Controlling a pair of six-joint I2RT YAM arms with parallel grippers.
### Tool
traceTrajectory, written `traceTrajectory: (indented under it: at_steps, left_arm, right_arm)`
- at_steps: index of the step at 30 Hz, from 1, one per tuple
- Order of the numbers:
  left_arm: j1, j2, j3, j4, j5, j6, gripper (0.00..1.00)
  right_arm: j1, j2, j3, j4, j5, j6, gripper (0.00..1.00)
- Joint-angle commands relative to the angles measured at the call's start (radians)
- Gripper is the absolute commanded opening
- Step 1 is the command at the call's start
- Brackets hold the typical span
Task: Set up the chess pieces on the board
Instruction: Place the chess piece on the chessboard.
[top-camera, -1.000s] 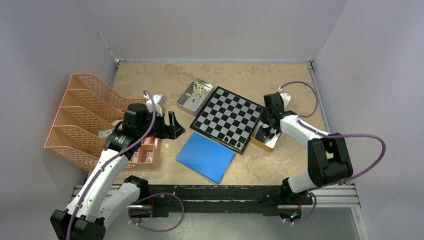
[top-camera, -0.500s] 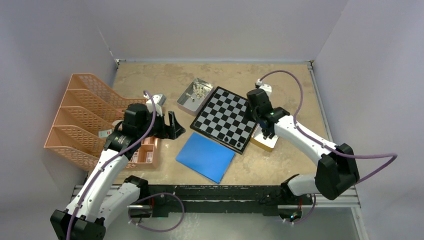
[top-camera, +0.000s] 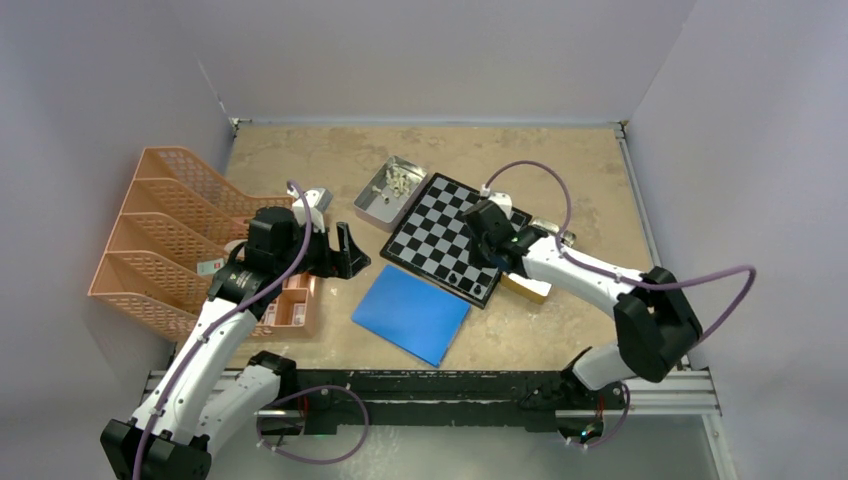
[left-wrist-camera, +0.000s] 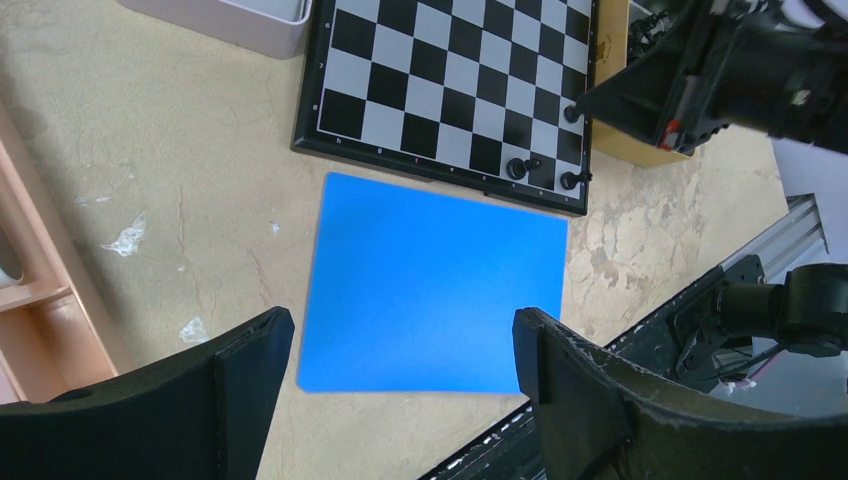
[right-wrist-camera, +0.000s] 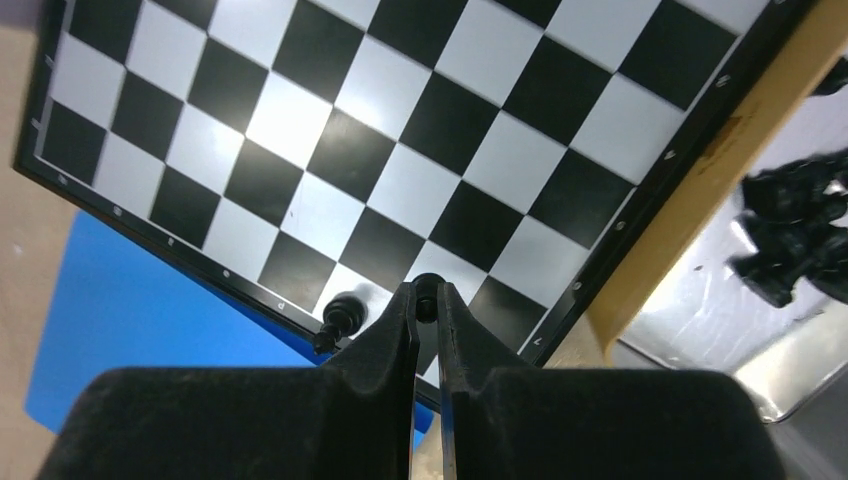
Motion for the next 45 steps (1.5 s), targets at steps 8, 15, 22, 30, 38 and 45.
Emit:
traceTrajectory:
  at_steps: [8, 15, 22, 30, 38, 45]
  left_arm:
    - [-0.005, -0.008, 0.005, 0.025, -0.002, 0.003, 0.81]
    - [-0.006, -0.009, 0.006, 0.024, -0.001, 0.003, 0.81]
    - [-0.006, -0.012, 0.006, 0.023, -0.001, 0.003, 0.81]
    - [-0.006, -0.016, 0.004, 0.023, -0.002, 0.002, 0.81]
    - [-0.006, -0.015, 0.004, 0.025, -0.001, 0.002, 0.81]
    - [-0.006, -0.015, 0.004, 0.023, -0.001, 0.002, 0.81]
  right_arm:
    - [0.072, 0.098, 0.013, -0.001, 0.038, 0.054, 0.08]
    - [0.081, 0.109, 0.015, -0.012, 0.061, 0.069, 0.08]
    - [0.081, 0.132, 0.026, -0.042, 0.086, 0.089, 0.09]
    - [0.082, 0.137, 0.022, -0.042, 0.089, 0.095, 0.11]
    - [0.082, 0.143, 0.029, -0.047, 0.091, 0.102, 0.15]
    - [0.081, 0.148, 0.032, -0.048, 0.096, 0.107, 0.17]
